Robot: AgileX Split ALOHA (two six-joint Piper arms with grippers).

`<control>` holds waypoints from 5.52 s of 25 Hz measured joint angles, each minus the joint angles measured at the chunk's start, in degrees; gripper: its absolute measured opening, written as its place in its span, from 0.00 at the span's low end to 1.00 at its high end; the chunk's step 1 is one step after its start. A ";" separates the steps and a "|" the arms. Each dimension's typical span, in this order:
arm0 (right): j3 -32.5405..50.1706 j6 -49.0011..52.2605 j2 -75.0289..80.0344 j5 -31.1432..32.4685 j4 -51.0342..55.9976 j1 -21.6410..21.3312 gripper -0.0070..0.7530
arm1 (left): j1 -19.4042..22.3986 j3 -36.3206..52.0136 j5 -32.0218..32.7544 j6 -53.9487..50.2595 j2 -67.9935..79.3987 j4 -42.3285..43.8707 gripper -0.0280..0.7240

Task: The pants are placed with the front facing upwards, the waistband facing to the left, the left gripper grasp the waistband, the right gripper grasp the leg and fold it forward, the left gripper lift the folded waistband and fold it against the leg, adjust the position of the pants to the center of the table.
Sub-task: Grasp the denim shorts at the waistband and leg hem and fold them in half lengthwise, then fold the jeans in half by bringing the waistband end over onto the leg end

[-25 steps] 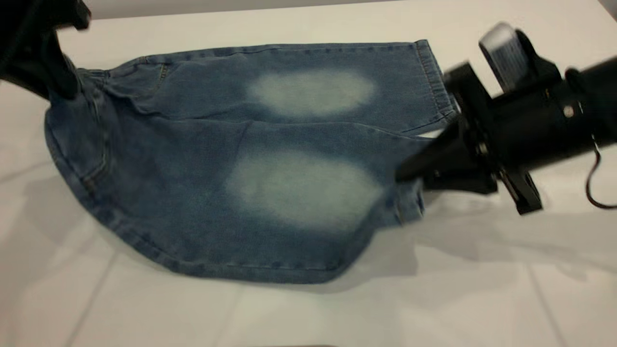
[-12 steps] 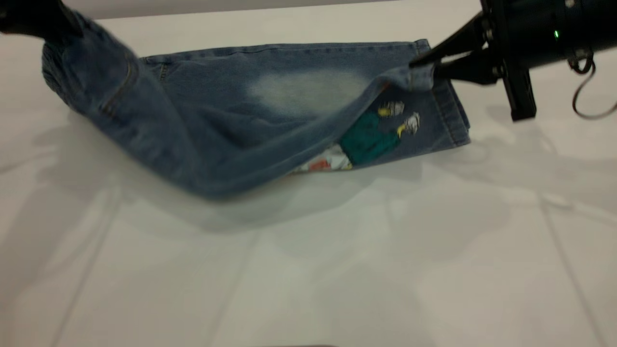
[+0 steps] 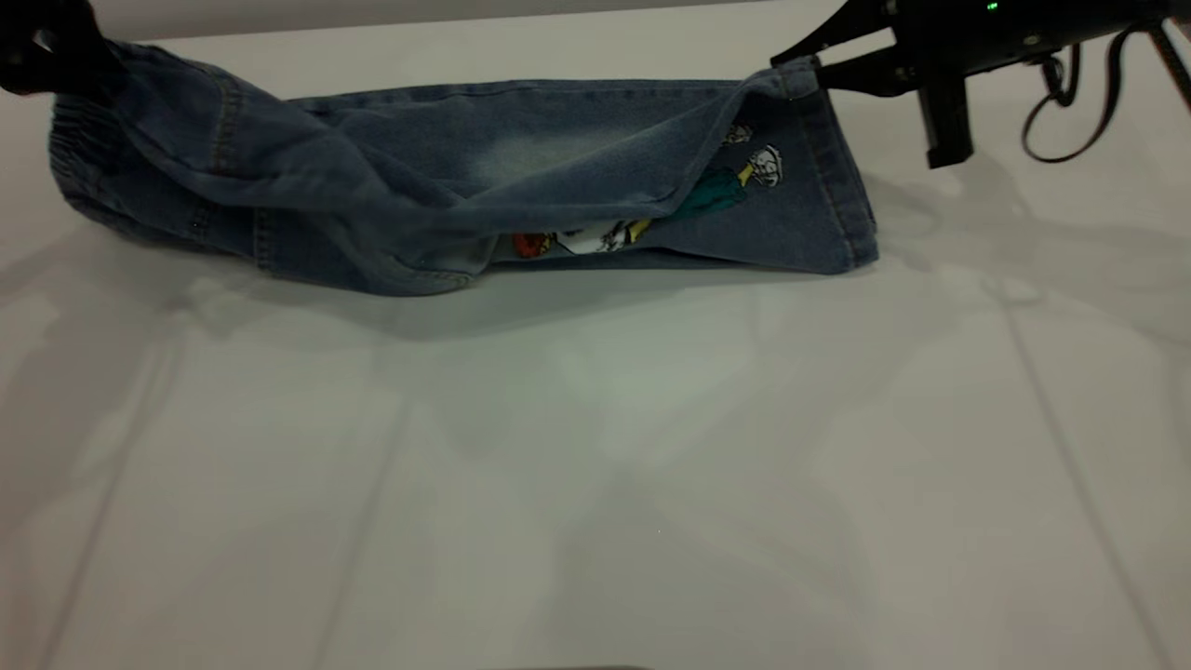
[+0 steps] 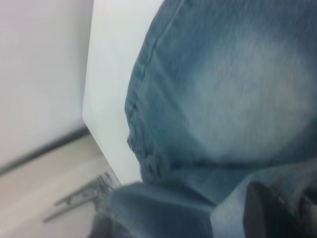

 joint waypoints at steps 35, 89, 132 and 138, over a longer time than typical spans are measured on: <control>-15.23 12.99 10.67 -7.99 -0.16 -0.04 0.23 | 2.01 -9.54 -13.78 -12.67 15.52 19.16 0.33; -21.84 -4.76 1.38 7.14 -48.81 0.16 0.52 | 2.69 -9.19 -19.06 -61.05 2.13 109.42 0.65; -21.84 -2.36 -2.05 14.66 -45.10 0.16 0.52 | 2.12 -8.64 -22.20 6.20 -21.20 99.60 0.61; -21.84 -2.36 -2.05 15.94 -45.10 0.89 0.52 | 2.12 -8.64 -26.21 -16.73 -24.37 96.69 0.53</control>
